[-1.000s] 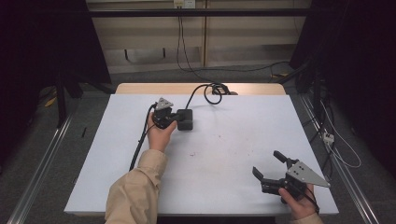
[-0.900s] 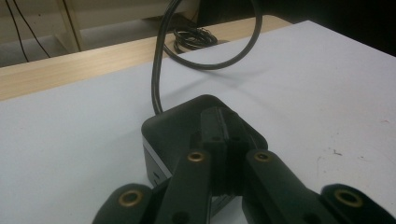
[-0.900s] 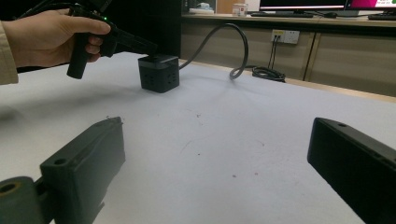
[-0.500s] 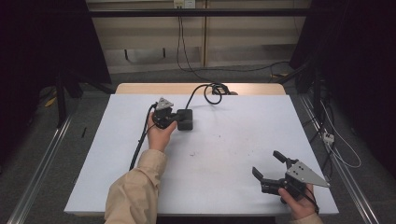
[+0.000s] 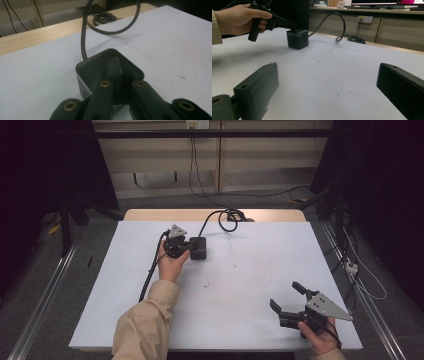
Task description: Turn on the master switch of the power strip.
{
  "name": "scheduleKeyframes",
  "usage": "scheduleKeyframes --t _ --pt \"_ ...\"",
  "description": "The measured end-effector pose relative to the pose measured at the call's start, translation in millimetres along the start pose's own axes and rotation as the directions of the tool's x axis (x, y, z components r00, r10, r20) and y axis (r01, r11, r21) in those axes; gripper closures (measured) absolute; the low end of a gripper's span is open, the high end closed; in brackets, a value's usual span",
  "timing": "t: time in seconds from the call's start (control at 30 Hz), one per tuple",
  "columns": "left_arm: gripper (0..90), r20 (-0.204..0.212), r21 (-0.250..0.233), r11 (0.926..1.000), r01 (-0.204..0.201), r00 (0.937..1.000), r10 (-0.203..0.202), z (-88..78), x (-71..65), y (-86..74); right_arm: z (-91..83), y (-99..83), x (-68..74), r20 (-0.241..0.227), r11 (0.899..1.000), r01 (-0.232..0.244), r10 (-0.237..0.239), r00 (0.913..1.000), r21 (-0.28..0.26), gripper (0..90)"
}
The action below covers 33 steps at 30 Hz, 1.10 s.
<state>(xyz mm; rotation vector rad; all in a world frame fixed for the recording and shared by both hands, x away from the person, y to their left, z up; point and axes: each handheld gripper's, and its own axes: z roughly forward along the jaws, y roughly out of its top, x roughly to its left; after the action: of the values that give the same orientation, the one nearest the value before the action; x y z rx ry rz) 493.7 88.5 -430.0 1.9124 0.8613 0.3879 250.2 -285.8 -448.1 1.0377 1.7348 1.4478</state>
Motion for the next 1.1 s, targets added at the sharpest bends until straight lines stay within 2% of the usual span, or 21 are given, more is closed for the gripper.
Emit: scheduleKeyframes --t 0.03,0.07,0.2,0.3,0.43,0.5,0.8,0.87,1.1 --pt "90.0 0.002 0.000 1.0000 0.006 1.0000 -0.006 0.2 -0.2 0.0 0.0 0.0 0.1 0.000 1.000 0.000 0.000 1.0000 0.000 3.5" --pt "90.0 -0.003 0.002 1.0000 -0.007 1.0000 0.007 0.0 0.3 0.4 0.1 0.0 0.1 0.000 1.000 0.000 0.000 1.0000 -0.001 3.5" --pt "90.0 0.007 0.005 0.9998 0.020 0.9998 -0.020 0.3 0.7 0.3 0.1 0.2 0.5 0.000 1.000 0.002 -0.002 1.0000 0.000 3.5" --pt "90.0 0.002 0.007 0.9999 0.012 0.9999 -0.012 0.7 0.3 0.9 0.1 0.2 0.7 -0.001 1.000 0.003 -0.003 1.0000 0.000 3.5" --pt "90.0 0.007 0.007 0.9996 0.029 0.9996 -0.029 0.8 1.1 0.4 0.2 0.3 0.8 -0.001 1.000 0.002 -0.002 1.0000 0.000 3.5" --pt "90.0 0.003 0.008 0.9998 0.020 0.9998 -0.020 1.0 0.5 0.8 0.3 0.3 0.8 0.000 1.000 0.002 -0.002 1.0000 0.000 3.6" --pt "90.0 0.008 0.009 0.9993 0.037 0.9993 -0.037 1.4 1.0 1.1 0.2 0.3 0.7 -0.002 1.000 0.001 -0.001 1.0000 0.000 3.6" --pt "90.0 0.001 0.014 0.9996 0.026 0.9996 -0.026 1.3 0.8 1.4 0.3 0.3 0.8 -0.001 1.000 0.001 -0.001 1.0000 -0.001 3.6" --pt "90.0 -0.005 0.009 0.9995 0.030 0.9995 -0.030 2.2 -0.9 1.6 0.6 0.2 0.9 -0.004 1.000 0.003 -0.003 1.0000 0.000 3.6"
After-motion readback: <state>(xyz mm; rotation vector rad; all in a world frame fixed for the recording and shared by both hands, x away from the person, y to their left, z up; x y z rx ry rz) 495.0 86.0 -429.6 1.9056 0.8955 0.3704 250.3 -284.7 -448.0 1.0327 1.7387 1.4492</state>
